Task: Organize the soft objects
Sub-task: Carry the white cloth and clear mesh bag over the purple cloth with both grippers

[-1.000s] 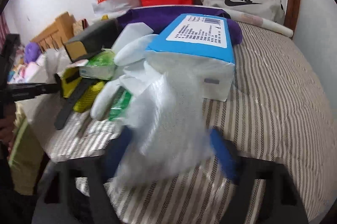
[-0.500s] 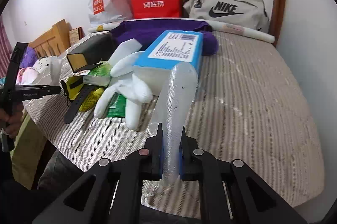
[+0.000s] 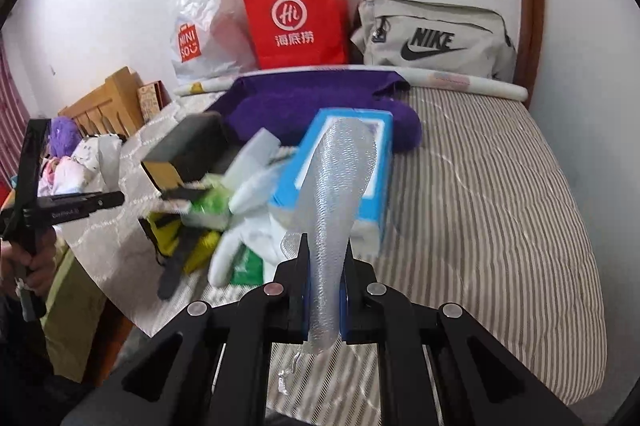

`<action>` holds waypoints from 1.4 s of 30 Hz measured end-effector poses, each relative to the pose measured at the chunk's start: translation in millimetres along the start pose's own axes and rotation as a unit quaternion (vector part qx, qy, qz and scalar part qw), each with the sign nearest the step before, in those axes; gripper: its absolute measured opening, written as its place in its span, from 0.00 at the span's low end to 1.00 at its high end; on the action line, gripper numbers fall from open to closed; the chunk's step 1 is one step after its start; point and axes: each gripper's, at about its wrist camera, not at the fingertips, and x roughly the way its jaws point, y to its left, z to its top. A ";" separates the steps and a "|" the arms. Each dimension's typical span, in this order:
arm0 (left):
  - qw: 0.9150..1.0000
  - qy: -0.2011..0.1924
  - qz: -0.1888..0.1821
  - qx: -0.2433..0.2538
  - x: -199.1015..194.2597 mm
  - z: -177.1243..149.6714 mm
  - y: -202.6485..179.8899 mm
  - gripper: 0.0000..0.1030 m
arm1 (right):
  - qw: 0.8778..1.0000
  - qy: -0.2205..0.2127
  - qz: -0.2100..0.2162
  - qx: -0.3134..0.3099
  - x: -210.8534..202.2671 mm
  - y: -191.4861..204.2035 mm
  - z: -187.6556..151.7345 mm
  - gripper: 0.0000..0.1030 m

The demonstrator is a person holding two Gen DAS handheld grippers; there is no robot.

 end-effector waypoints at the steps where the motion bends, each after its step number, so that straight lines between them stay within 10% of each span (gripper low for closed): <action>1: 1.000 -0.002 0.000 -0.001 -1.6 4.1 0.0 0.17 | 1.000 -0.002 0.001 0.000 0.1 1.2 4.7 0.10; 23: 1.000 -0.011 0.010 -0.007 20.3 117.6 -4.6 0.17 | 1.000 0.012 0.010 -0.016 71.3 1.0 141.4 0.10; 42: 0.998 0.058 -0.022 -0.001 139.4 219.6 -3.2 0.17 | 0.994 0.101 0.002 -0.040 203.5 -28.5 213.1 0.11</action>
